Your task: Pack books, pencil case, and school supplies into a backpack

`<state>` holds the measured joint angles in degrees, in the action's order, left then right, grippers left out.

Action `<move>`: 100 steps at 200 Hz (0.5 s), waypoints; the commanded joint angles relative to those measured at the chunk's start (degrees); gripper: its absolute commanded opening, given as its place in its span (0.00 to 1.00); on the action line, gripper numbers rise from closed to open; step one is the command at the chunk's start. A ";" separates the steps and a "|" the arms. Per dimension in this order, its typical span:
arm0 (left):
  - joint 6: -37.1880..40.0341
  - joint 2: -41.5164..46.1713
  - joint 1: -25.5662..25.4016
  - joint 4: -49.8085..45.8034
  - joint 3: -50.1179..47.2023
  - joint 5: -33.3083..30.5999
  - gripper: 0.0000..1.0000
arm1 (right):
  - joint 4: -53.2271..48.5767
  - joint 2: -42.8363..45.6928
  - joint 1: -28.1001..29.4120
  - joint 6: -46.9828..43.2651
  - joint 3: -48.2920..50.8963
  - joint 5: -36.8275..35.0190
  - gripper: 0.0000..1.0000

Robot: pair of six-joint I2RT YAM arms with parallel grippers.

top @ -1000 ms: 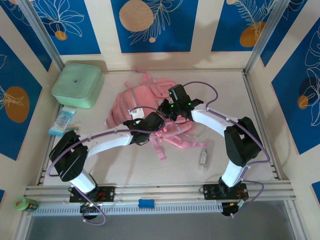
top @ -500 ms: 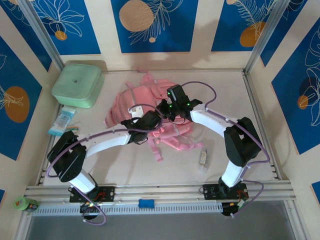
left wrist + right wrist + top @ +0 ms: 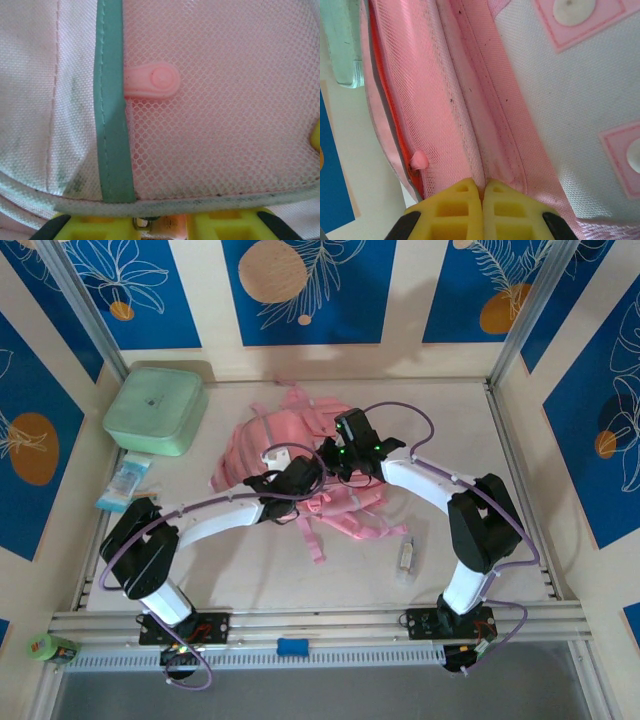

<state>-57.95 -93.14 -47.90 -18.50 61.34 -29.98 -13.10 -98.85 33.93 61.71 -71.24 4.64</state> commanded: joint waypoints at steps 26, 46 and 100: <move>2.05 2.28 3.54 6.04 -1.89 1.63 0.09 | -0.96 -0.07 -0.56 -1.24 -2.22 3.07 0.00; 4.37 3.99 4.08 7.67 -3.16 3.21 0.02 | -1.30 -0.31 -0.68 -1.84 -2.57 3.20 0.00; 12.57 9.20 5.13 -3.90 -4.45 5.31 0.00 | -4.40 0.08 -3.76 -6.96 -3.65 5.21 0.00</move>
<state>-50.39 -88.38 -44.73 -15.88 58.67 -23.31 -14.66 -99.46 32.12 58.89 -72.97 5.54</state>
